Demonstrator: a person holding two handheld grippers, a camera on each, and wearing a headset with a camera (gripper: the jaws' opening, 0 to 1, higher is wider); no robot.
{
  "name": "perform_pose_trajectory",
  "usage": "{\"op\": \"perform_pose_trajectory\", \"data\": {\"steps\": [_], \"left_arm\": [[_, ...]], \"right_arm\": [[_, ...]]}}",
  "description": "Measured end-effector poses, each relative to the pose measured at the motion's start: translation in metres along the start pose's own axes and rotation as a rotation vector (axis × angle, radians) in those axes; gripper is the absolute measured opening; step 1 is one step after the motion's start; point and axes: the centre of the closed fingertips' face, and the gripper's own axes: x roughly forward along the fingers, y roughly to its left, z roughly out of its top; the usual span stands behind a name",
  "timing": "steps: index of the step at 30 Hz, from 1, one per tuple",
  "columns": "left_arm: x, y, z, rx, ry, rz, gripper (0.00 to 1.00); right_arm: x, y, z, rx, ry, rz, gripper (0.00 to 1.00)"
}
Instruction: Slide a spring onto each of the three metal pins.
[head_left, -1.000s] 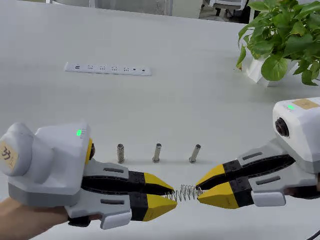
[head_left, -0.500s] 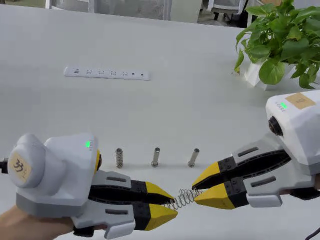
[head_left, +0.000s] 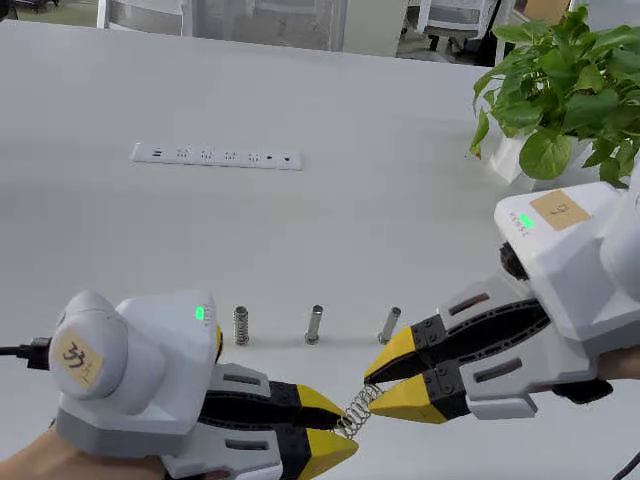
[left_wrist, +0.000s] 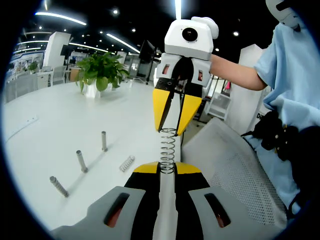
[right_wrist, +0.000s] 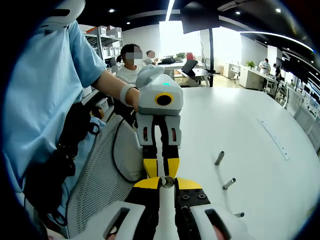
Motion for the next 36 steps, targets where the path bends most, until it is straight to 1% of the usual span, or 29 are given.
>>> {"op": "perform_pose_trajectory", "data": {"steps": [6, 9, 14, 20, 26, 29, 31, 33, 34, 36], "left_arm": [[0.001, 0.001, 0.001, -0.013, -0.009, 0.006, 0.07], [0.002, 0.002, 0.003, -0.024, -0.021, 0.007, 0.07], [0.004, 0.003, 0.004, -0.026, -0.031, 0.011, 0.06], [0.006, 0.001, 0.004, -0.023, -0.036, 0.006, 0.06], [0.006, 0.000, 0.005, -0.020, -0.045, 0.003, 0.06], [0.006, 0.001, 0.006, -0.014, -0.046, 0.008, 0.06], [0.005, 0.002, 0.007, 0.003, -0.042, 0.020, 0.06], [0.005, 0.006, 0.005, 0.048, -0.020, 0.048, 0.06], [0.006, 0.006, 0.004, 0.066, -0.013, 0.055, 0.06], [0.006, 0.009, 0.003, 0.098, -0.002, 0.077, 0.06]], "right_arm": [[0.002, -0.002, 0.005, -0.039, 0.015, 0.003, 0.06], [0.002, -0.002, 0.007, -0.055, 0.013, 0.003, 0.06], [0.000, -0.004, 0.004, -0.055, 0.021, 0.000, 0.06], [-0.002, -0.003, 0.001, -0.050, 0.029, 0.003, 0.06], [-0.004, -0.005, 0.002, -0.041, 0.020, -0.003, 0.07], [-0.005, -0.007, 0.005, -0.038, 0.013, -0.019, 0.14], [-0.006, -0.008, 0.004, -0.037, 0.019, -0.023, 0.16], [-0.005, -0.009, 0.001, -0.047, 0.038, -0.029, 0.17], [-0.005, -0.010, -0.001, -0.054, 0.054, -0.034, 0.18], [-0.004, -0.013, -0.011, -0.081, 0.118, -0.052, 0.18]]}}
